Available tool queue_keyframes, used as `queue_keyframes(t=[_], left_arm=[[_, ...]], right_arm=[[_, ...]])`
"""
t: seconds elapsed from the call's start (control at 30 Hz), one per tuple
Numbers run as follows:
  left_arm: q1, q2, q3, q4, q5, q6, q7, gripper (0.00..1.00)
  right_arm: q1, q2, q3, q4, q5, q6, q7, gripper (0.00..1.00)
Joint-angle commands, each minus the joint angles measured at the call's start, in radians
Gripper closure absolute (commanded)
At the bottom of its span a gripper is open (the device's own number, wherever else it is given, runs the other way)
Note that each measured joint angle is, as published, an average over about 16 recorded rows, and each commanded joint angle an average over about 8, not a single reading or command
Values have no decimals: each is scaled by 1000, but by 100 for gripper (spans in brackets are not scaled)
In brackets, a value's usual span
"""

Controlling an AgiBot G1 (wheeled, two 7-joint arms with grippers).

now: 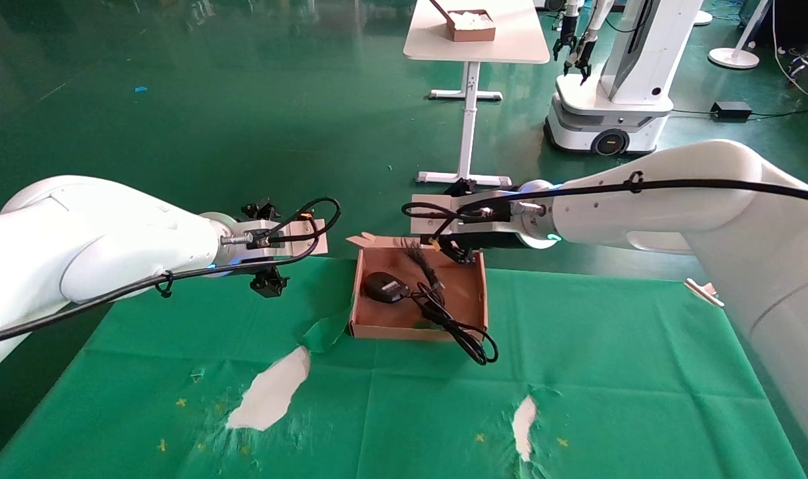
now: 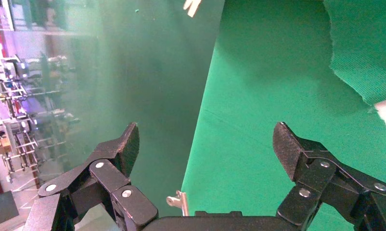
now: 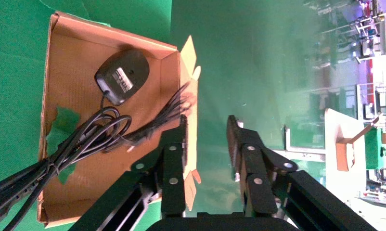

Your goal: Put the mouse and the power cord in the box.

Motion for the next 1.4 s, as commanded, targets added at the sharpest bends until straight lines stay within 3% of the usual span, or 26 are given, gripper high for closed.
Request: queue_keyframes(t=[0.03,0.4,0.6,1.4], left_arm=[[0,1,0,1,-1,-1,1,0],[1,2,-1,2,-3,-2,2,0],[22,-14,-35,-11,-38,18,18,0],[338,-254,-546,-213,-576,326,255,0]], right_arm=[[1,1,3,1,-1,-2,-1,0],[-1,7,12,7,4,-13,1,0],[-44,54,45,60,66,-54,28,0],[-331,359,254,408,476,-323,208,0]])
